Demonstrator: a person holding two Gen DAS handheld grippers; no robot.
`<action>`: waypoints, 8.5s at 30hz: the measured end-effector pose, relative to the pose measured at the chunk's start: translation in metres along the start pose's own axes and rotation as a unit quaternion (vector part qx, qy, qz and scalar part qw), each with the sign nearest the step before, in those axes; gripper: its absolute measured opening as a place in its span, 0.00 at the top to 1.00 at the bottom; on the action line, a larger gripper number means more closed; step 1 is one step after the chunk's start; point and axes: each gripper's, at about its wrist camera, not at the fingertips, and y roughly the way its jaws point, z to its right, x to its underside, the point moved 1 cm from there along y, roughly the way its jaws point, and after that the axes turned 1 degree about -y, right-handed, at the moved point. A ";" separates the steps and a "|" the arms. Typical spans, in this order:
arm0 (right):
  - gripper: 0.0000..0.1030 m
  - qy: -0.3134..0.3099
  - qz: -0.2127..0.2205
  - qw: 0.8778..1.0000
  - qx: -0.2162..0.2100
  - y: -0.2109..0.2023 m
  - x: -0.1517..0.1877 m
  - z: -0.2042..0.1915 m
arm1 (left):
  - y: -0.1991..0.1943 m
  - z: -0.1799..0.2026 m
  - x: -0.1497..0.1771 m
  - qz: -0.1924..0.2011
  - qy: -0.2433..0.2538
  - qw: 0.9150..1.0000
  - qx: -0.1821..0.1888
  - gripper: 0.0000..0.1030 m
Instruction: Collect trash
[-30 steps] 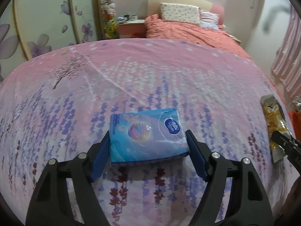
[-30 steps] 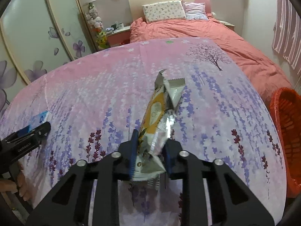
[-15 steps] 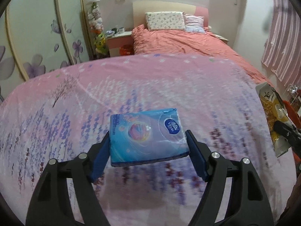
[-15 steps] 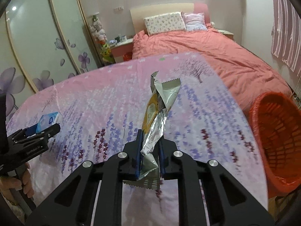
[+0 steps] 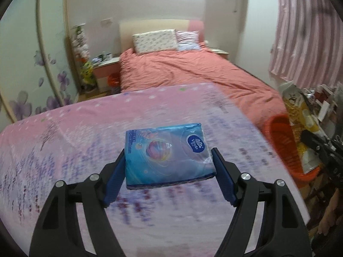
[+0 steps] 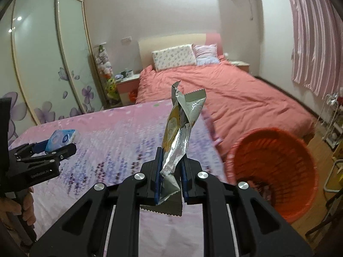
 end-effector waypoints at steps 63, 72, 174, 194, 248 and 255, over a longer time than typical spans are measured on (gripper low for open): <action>0.08 0.118 0.075 0.983 0.119 -0.069 0.045 0.135 | 0.008 0.189 0.021 0.049 0.115 0.990 0.069 0.07; 0.02 0.038 0.144 0.968 0.201 -0.136 0.059 0.052 | -0.094 0.112 0.072 0.125 0.069 0.989 -0.046 0.04; 0.02 0.086 -0.002 0.980 0.181 -0.133 0.082 0.003 | -0.159 0.085 0.118 0.080 -0.049 0.991 -0.100 0.04; 0.02 0.086 -0.003 0.980 0.180 -0.130 0.082 0.005 | -0.159 0.086 0.119 0.081 -0.049 0.990 -0.100 0.04; 0.02 0.085 -0.007 0.980 0.178 -0.126 0.083 0.004 | -0.158 0.087 0.121 0.077 -0.049 0.991 -0.099 0.04; 0.02 0.085 -0.008 0.980 0.177 -0.124 0.084 0.004 | -0.157 0.087 0.122 0.077 -0.049 0.991 -0.099 0.04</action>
